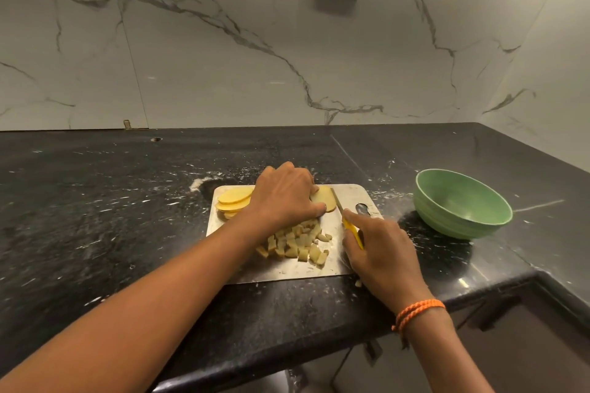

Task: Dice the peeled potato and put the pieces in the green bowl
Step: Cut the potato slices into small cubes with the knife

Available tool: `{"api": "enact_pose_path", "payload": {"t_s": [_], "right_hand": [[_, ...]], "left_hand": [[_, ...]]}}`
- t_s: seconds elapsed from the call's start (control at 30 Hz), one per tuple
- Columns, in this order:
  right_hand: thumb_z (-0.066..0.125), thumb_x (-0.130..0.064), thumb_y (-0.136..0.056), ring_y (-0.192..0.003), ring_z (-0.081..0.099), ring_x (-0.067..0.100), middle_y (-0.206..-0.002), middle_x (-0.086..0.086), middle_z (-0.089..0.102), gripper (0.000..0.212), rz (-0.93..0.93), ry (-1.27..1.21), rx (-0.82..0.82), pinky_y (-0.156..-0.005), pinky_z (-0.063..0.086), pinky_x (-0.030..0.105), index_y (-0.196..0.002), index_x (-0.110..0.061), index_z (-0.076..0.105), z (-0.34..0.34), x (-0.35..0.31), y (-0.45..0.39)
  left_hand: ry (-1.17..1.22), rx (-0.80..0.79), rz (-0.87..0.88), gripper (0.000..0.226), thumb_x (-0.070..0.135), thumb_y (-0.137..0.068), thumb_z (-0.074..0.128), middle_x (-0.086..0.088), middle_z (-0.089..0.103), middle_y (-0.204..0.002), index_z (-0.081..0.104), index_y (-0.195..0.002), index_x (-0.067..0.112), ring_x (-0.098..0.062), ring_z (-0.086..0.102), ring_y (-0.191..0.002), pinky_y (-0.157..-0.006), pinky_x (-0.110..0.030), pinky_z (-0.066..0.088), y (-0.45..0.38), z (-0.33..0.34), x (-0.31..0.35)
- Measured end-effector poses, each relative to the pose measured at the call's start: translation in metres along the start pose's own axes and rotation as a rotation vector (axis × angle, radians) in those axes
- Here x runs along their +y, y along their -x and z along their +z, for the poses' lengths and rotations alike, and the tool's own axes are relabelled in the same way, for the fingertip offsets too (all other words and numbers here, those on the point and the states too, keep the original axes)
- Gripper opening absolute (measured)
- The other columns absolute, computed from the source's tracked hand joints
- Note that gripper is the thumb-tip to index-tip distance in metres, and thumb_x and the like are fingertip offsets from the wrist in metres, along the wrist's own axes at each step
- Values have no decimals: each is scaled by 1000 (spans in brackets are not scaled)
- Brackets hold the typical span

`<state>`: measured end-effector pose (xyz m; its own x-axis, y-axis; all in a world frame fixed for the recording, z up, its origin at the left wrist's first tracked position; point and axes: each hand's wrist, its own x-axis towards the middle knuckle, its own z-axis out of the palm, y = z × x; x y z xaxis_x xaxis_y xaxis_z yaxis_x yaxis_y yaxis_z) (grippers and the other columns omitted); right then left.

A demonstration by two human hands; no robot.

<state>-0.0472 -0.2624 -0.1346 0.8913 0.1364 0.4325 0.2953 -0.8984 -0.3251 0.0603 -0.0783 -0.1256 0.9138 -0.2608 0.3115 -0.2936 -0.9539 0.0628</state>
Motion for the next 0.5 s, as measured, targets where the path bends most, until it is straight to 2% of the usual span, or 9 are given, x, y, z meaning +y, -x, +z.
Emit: {"api": "enact_pose_path", "payload": {"t_s": [0.07,0.17,0.27,0.33,0.43,0.5], "right_hand": [[59,-34,-95,-71,63,24,-70,-2,62,43,5,-23,12,-66,54,41,-137,-31,60,-5,1,14],[63,-32,-95,-60,48,12,-60,-16,42,39,15,-67,38,-59,46,35,-134,-32,64,-12,0,31],[65,-28,-95,-52,36,7,-52,-18,31,41,37,-101,134,-52,36,31,-135,-29,63,-11,-1,30],[64,-27,-95,-52,40,9,-53,-15,39,43,29,-87,152,-54,38,30,-138,-27,61,-9,-3,20],[62,-28,-95,-63,60,23,-68,3,67,44,6,-56,125,-59,50,37,-139,-26,61,-3,-8,-2],[60,-29,-95,-73,65,29,-77,7,71,42,-9,-42,94,-64,53,42,-137,-28,61,2,-10,-15]], "left_hand": [[-1,12,-12,59,72,-86,64,9,73,-117,76,-121,26,-16,60,-106,-87,-40,49,-1,2,0],[13,15,-20,57,70,-87,66,10,72,-117,76,-122,27,-15,60,-107,-87,-39,48,-2,4,-2],[45,-3,-20,58,70,-86,66,12,72,-120,76,-125,28,-15,60,-110,-87,-39,47,-2,3,-4],[49,-6,-25,58,71,-86,66,12,72,-120,77,-123,28,-15,60,-111,-88,-39,47,-3,3,-4],[48,8,-32,58,72,-86,64,12,73,-119,78,-120,27,-15,61,-109,-88,-39,51,-2,5,-5],[52,9,-30,58,71,-86,63,11,73,-120,78,-120,27,-16,61,-111,-89,-40,51,-1,4,-5]]}}
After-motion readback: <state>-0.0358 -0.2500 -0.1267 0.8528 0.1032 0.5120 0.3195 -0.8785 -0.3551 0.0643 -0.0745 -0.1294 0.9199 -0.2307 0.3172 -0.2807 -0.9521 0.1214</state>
